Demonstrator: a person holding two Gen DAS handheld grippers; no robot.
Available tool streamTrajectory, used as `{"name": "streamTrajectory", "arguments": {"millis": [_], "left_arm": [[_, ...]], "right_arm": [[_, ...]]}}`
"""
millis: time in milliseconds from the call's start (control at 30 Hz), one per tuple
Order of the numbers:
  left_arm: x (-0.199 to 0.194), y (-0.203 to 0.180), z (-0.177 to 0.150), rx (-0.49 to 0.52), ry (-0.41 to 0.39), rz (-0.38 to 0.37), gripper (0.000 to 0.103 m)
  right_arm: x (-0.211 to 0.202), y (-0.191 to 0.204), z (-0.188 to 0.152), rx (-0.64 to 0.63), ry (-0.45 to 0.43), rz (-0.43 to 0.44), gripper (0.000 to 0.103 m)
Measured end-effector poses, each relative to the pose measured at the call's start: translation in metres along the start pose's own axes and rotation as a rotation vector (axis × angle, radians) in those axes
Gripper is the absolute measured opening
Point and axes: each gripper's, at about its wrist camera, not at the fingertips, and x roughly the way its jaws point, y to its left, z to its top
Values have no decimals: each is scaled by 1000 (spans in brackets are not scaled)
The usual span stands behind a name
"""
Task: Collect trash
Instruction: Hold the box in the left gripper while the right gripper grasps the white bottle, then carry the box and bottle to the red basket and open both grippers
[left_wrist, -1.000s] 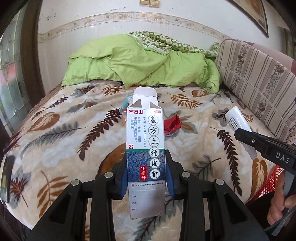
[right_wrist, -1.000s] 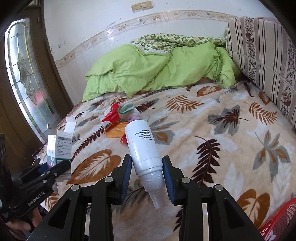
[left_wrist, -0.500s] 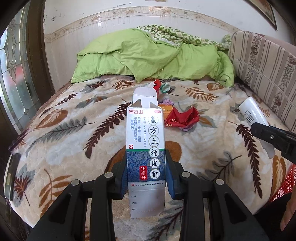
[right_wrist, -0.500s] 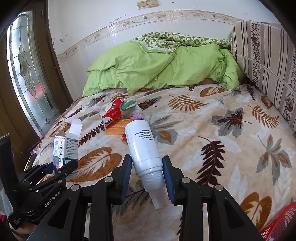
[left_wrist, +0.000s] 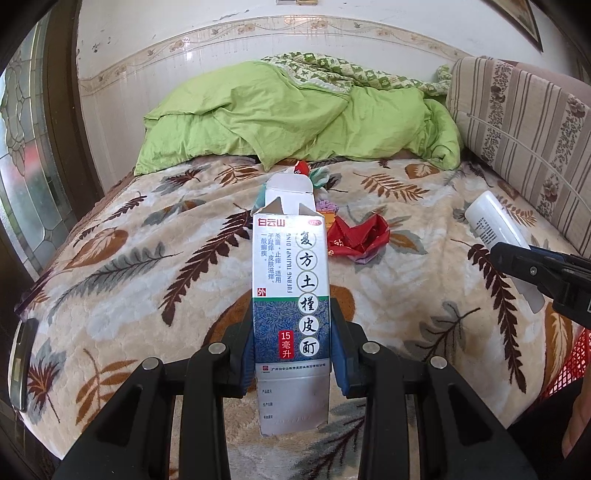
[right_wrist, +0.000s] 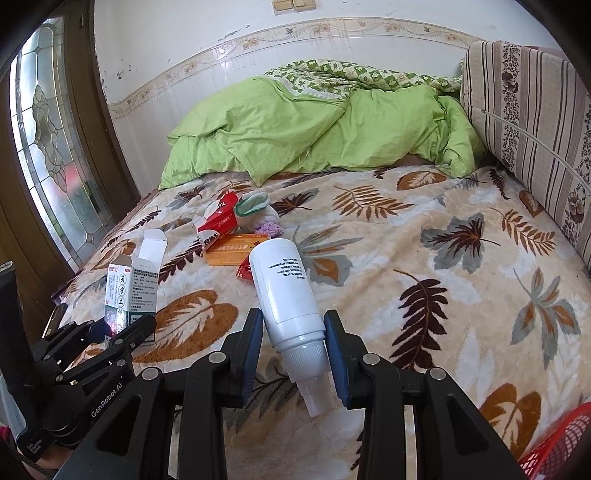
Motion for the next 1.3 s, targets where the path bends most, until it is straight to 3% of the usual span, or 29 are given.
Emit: {"name": "streamTrajectory", "arguments": {"millis": [1033, 1300], "left_arm": [[-2, -5, -1, 4, -3, -8, 32], [-16, -23, -2, 33, -15, -63, 32]], "right_arm": [[-2, -4, 1, 24, -8, 4, 36], [-19, -18, -4, 128, -9, 42, 36]]}}
